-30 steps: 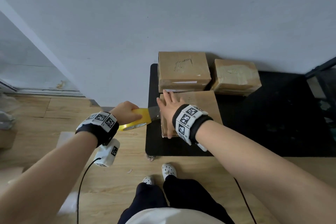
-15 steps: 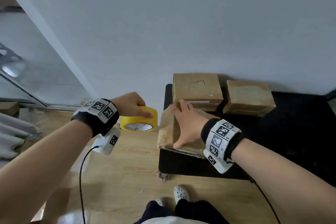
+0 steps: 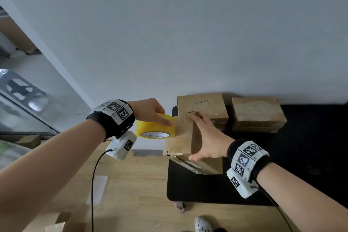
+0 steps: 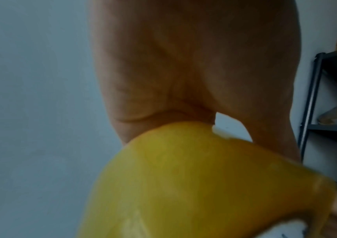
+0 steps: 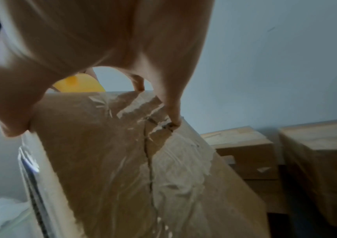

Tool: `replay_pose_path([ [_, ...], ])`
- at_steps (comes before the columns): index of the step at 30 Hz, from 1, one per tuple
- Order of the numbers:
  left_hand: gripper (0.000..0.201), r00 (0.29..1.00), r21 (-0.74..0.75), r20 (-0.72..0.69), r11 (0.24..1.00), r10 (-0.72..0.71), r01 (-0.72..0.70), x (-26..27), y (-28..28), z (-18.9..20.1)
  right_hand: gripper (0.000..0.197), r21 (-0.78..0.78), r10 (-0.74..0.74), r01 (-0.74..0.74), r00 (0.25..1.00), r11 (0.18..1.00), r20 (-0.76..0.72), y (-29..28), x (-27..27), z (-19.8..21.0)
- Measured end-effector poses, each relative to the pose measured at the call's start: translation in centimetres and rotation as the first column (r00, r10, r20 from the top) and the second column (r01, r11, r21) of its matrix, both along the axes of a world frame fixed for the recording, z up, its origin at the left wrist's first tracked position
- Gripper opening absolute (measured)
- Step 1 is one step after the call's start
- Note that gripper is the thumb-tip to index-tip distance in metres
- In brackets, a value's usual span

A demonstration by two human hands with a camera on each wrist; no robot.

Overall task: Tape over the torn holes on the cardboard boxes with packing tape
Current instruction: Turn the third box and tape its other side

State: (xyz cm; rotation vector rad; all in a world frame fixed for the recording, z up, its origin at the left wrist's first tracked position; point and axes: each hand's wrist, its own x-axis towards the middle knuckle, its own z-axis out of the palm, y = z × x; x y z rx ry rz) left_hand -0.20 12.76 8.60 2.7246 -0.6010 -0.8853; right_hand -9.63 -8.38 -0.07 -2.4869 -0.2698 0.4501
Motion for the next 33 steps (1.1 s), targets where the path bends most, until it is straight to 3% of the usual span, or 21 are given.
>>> replay_pose_path([
  [7,0.041,0.996,-0.175,0.046,0.981,-0.076,0.083,0.2,-5.0,1.3,0.129,0.055,-0.030,0.036,0.995,0.998,-0.092,-5.7,-2.0,0.3],
  [13,0.073,0.988,-0.435,-0.095,0.898,-0.118,0.066,-0.7,-7.8,0.7,0.139,-0.112,-0.062,0.046,0.987,0.993,-0.149,-9.2,-4.0,1.0],
  [19,0.068,0.975,-0.543,-0.172,0.839,-0.142,0.027,-1.5,-10.1,-0.2,0.144,-0.071,-0.048,0.038,0.987,0.997,-0.151,-9.9,-4.0,1.5],
  [22,0.072,0.976,-0.538,-0.177,0.843,-0.129,0.014,-1.5,-10.3,-0.1,0.138,-0.075,-0.034,0.023,0.989,0.997,-0.143,-9.5,-3.5,1.7],
  [26,0.042,0.975,-0.507,-0.144,0.859,-0.170,0.075,-1.2,-9.4,0.2,0.143,-0.207,-0.073,0.042,0.987,0.977,-0.141,-10.1,-3.2,1.5],
  [28,0.050,0.982,-0.459,-0.096,0.883,-0.161,0.099,-0.6,-8.3,0.4,0.146,-0.228,-0.083,0.046,0.985,0.973,-0.153,-10.7,-3.2,1.4],
  [30,0.065,0.990,-0.352,-0.021,0.928,-0.139,0.123,0.2,-6.8,0.2,0.147,-0.232,-0.093,0.054,0.982,0.971,-0.162,-11.3,-3.3,1.5],
  [33,0.046,0.986,-0.109,0.032,0.980,-0.164,0.166,0.5,-4.5,-1.6,0.146,-0.223,-0.080,0.042,0.983,0.974,-0.165,-11.6,-3.5,1.6],
])
